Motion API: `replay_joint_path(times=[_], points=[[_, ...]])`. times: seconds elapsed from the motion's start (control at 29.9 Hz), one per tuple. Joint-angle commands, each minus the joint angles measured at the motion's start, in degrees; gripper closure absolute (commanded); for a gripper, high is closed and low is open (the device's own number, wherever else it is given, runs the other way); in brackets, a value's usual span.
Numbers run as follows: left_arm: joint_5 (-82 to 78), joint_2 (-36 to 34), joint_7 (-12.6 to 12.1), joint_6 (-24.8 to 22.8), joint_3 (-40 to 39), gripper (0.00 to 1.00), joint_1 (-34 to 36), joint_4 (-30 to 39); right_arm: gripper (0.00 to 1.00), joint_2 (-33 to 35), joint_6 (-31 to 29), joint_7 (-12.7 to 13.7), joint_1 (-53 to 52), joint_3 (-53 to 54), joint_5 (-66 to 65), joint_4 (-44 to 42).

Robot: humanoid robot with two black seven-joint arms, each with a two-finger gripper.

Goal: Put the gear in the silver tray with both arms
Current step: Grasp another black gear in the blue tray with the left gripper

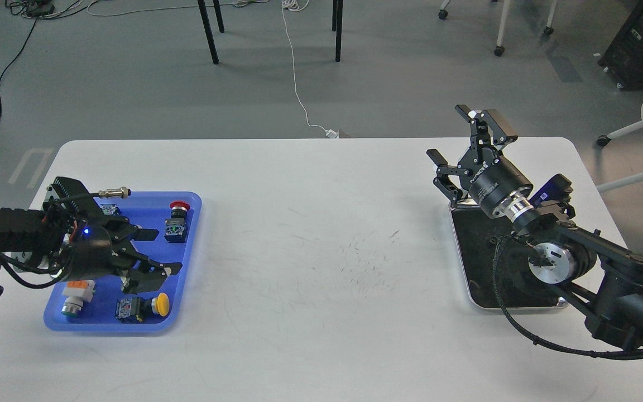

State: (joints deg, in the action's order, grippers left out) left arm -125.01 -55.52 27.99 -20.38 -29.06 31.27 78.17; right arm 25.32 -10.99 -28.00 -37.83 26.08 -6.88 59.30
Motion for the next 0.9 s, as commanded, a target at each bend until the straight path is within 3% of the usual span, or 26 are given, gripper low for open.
replay_joint_path(times=[0.0, 0.47, 0.87], points=[[0.0, 1.6, 0.0, 0.0, 0.4, 0.33, -0.2, -3.9, 0.02, 0.1, 0.0, 0.0, 0.0, 0.0, 0.0, 0.1], [0.0, 5.0, 0.0, 0.3, 3.0, 0.34, 0.0, -10.8, 0.02, 0.6, 0.0, 0.0, -0.4, 0.1, -0.1, 0.1], [0.0, 5.2, 0.0, 0.3, 3.1, 0.38, -0.5, -12.3, 0.02, 0.7, 0.0, 0.0, -0.7, 0.1, -0.1, 0.2]])
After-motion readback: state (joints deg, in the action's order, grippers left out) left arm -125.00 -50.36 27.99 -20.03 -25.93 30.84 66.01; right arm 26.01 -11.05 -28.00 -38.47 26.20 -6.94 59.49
